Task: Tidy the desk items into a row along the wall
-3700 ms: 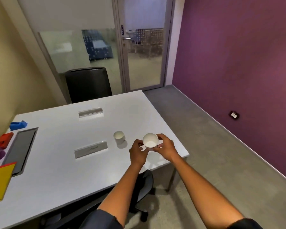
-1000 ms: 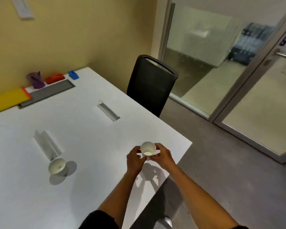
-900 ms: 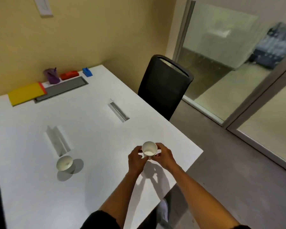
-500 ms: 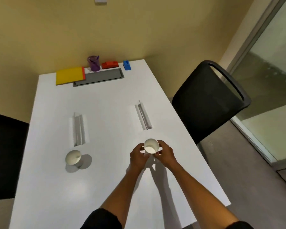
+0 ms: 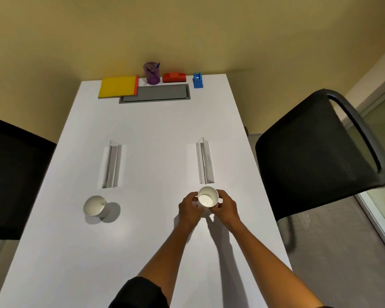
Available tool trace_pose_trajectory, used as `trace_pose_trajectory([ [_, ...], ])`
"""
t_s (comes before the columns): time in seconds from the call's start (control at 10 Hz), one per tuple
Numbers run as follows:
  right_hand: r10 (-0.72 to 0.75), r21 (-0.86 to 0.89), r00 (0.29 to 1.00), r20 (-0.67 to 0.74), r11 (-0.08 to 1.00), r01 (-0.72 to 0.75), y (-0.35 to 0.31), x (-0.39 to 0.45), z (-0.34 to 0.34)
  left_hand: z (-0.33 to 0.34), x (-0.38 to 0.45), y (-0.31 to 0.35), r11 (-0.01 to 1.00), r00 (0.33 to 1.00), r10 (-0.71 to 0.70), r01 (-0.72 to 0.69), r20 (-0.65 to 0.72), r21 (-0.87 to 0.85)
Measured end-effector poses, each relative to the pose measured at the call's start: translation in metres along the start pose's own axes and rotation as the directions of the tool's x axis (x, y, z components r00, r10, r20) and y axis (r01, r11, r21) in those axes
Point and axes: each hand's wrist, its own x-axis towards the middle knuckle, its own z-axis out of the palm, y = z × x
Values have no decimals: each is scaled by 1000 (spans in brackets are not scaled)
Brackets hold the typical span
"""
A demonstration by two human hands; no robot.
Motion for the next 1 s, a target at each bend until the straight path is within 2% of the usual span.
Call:
trace_pose_trajectory([
  [0.6, 35, 17, 998, 50, 999, -36, 10, 15, 0, 11, 9, -10, 996, 996, -87, 87, 22, 29],
  [0.9, 77, -55, 997, 14, 996, -76, 5, -5, 0, -3, -13, -10, 997, 997, -65, 62, 45, 51],
  [1.0, 69, -48, 997, -38, 996, -71, 2, -17, -3, -3, -19, -15, 995, 998, -37, 32, 57, 96],
])
